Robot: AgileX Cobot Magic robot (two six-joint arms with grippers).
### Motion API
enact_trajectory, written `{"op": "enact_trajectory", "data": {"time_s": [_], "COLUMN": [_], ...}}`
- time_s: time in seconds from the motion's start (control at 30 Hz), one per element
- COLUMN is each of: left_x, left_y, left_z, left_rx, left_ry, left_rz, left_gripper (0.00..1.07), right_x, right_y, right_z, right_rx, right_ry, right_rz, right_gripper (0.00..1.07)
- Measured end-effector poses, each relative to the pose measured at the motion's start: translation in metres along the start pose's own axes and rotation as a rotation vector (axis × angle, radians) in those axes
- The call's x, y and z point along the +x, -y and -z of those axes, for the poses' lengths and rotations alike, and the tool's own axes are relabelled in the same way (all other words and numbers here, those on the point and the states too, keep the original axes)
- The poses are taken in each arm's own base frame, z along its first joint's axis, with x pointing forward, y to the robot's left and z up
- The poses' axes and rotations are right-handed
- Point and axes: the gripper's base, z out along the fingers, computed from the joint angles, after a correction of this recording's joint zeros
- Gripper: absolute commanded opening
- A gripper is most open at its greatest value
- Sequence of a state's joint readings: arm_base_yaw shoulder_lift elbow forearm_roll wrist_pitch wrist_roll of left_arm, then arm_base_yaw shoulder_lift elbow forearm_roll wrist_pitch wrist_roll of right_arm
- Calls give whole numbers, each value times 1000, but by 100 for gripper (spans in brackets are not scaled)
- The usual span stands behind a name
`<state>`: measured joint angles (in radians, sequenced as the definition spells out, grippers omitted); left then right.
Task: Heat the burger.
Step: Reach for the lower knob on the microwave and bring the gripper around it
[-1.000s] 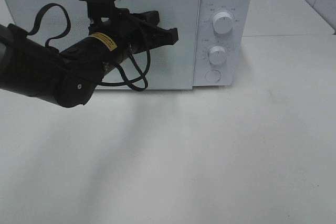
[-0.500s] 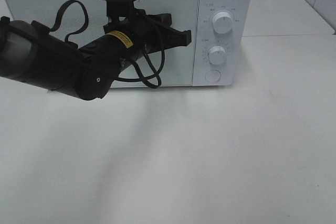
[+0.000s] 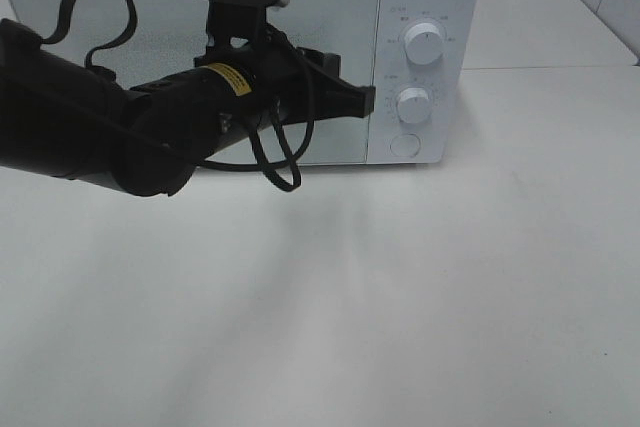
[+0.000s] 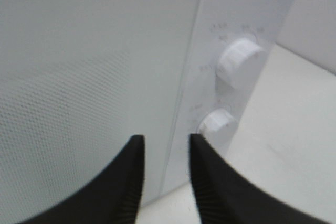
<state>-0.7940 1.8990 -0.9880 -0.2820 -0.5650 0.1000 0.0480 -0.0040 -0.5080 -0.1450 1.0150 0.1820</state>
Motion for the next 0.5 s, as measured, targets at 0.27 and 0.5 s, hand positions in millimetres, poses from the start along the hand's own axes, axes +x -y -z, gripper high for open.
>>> {"op": "enact_trajectory", "data": {"time_s": [0.27, 0.5], "left_x": [8, 10], "left_y": [10, 15], "left_z": [18, 49], "left_rx": [51, 114], "left_ry": [-192, -524], "left_rz": [-14, -31], "left_gripper": [99, 99], "right_x": [0, 0], "right_y": [0, 0], "right_z": [0, 0], "right_rx": [0, 0], "right_ry": [0, 0], "right_rz": [0, 0], "right_gripper": [67, 67]}}
